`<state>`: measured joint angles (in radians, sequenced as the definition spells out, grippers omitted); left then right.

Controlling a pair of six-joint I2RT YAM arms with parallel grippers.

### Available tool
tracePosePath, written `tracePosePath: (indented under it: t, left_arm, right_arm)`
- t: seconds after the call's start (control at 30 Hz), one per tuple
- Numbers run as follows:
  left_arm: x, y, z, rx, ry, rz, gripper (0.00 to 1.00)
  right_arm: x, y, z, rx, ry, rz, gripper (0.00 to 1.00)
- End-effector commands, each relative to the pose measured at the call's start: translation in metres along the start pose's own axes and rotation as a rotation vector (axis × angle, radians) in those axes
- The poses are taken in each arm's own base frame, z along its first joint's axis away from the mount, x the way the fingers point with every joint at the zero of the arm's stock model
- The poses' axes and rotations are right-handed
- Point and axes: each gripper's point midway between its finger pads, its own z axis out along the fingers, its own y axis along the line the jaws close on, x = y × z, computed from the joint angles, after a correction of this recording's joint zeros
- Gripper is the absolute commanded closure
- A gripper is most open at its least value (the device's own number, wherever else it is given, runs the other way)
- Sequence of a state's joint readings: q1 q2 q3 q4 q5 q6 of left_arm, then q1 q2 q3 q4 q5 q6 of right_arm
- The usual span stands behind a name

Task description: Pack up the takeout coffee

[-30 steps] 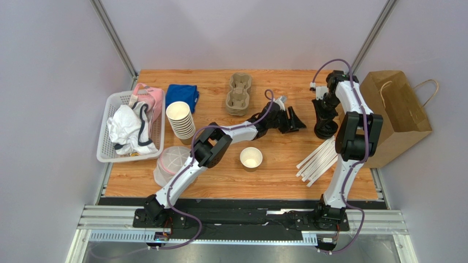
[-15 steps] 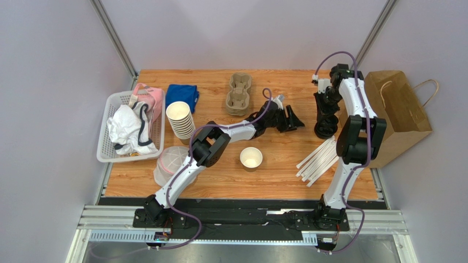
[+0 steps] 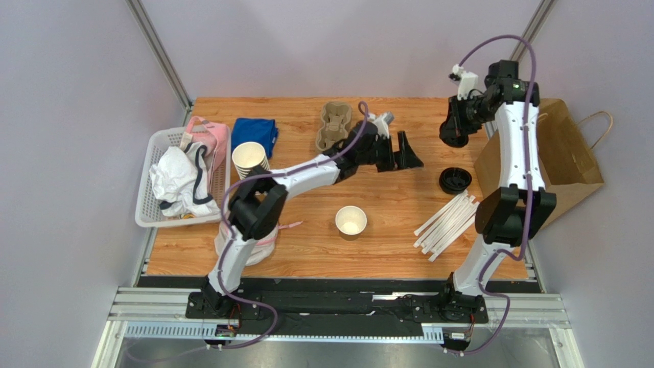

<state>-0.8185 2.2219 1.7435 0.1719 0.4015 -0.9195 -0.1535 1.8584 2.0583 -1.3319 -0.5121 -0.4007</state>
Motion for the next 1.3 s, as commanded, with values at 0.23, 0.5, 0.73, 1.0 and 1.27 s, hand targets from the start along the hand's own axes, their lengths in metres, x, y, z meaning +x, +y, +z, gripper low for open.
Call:
tracePosePath:
  t: [0.23, 0.5, 0.73, 1.0, 1.27]
  left_arm:
    - [-0.046, -0.139, -0.245, -0.009, -0.145, 0.875, 0.01]
    - [0.017, -0.144, -0.332, 0.103, -0.033, 1.199, 0.01]
    - [0.059, -0.14, -0.352, 0.255, 0.026, 1.381, 0.04]
    - [0.087, -0.126, -0.329, 0.323, 0.076, 1.548, 0.12]
    - [0.081, -0.118, -0.315, 0.291, 0.028, 1.641, 0.16]
  right_arm:
    - [0.02, 0.171, -0.105, -0.651, -0.141, 0.094, 1.0]
    - [0.087, 0.27, -0.105, -0.926, 0.049, -0.039, 1.0]
    - [0.13, 0.309, -0.103, -1.064, 0.201, -0.098, 1.0]
    - [0.164, 0.338, -0.109, -1.133, 0.313, -0.23, 1.0]
    - [0.187, 0.349, -0.107, -1.141, 0.412, -0.309, 1.0]
